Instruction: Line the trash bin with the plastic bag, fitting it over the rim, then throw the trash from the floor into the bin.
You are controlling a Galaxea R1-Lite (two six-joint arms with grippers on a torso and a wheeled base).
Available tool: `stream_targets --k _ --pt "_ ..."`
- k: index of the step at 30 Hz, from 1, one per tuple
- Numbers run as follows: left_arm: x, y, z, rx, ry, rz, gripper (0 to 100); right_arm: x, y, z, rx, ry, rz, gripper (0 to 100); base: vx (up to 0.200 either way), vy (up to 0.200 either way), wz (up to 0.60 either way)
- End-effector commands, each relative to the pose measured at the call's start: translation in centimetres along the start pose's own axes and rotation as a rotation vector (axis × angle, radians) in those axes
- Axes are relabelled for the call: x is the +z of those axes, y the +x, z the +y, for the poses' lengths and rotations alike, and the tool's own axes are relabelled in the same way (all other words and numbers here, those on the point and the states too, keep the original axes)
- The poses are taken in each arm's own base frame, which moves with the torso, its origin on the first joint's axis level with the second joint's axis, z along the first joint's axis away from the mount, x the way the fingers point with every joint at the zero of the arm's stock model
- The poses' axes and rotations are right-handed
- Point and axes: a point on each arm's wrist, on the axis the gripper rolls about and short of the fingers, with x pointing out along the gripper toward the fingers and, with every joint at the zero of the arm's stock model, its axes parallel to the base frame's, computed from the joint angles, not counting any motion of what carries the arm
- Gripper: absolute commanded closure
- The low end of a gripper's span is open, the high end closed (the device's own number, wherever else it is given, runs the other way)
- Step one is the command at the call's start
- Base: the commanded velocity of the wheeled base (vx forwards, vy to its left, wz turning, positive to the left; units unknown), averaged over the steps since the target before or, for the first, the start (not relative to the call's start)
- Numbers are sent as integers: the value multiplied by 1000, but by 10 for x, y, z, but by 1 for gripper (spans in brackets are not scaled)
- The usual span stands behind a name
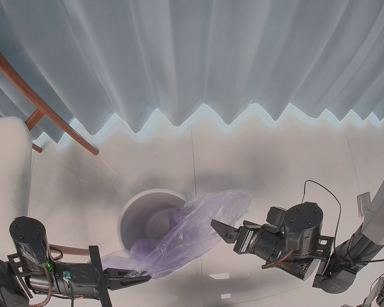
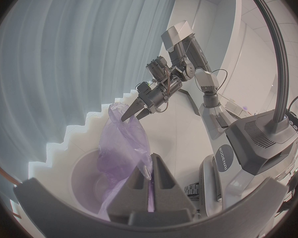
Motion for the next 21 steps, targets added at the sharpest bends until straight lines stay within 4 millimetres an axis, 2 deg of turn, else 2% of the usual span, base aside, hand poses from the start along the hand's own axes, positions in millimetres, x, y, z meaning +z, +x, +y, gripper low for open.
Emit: stream_targets --k 1,8,9,15,21 --pt "-3 -2 -3 -7 -8 10 100 -5 5 -3 -10 -5 8 0 0 0 0" --pt "-3 -2 -3 -8 -10 11 100 2 6 -2 10 -12 -44 0 0 0 0" --pt "-3 -2 -3 -8 -10 11 100 3 6 -1 15 -10 -50 100 0 0 0" --pt "-2 -5 1 25 -44 3 100 7 6 2 26 -7 -69 100 0 0 0" --pt "-1 -3 4 31 -53 -1 100 19 10 12 111 21 -185 100 0 0 0"
